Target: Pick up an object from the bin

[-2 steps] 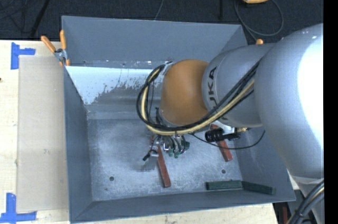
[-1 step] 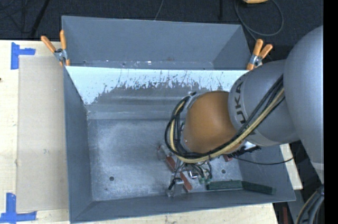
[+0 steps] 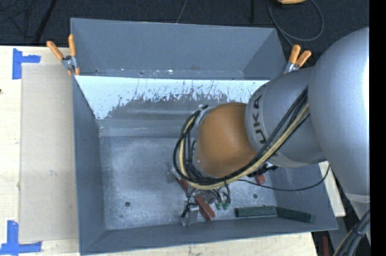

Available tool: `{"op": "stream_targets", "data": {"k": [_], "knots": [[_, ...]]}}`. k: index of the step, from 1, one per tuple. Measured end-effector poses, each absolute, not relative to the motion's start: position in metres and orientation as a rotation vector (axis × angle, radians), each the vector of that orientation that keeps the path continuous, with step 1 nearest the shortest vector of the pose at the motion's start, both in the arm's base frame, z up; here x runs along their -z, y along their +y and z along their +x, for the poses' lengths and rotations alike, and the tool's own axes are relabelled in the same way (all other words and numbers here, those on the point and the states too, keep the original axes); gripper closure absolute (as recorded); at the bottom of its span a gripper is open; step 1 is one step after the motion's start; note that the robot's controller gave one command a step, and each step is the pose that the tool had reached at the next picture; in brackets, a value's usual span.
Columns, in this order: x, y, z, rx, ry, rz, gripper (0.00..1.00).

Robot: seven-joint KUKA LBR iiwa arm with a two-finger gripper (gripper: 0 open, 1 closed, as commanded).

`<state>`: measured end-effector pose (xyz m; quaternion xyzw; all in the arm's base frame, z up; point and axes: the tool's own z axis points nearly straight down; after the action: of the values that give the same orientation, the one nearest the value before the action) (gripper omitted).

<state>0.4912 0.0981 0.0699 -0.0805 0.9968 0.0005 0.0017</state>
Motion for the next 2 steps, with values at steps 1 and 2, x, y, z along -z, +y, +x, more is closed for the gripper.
{"op": "stream_targets", "data": {"k": [1, 2], "knots": [[-0.087, 0.019, 0.526, 0.004, 3.088, -0.564, 0.0], [-0.097, -0.07, 0.565, 0.006, 3.105, -0.44, 0.0]]}}
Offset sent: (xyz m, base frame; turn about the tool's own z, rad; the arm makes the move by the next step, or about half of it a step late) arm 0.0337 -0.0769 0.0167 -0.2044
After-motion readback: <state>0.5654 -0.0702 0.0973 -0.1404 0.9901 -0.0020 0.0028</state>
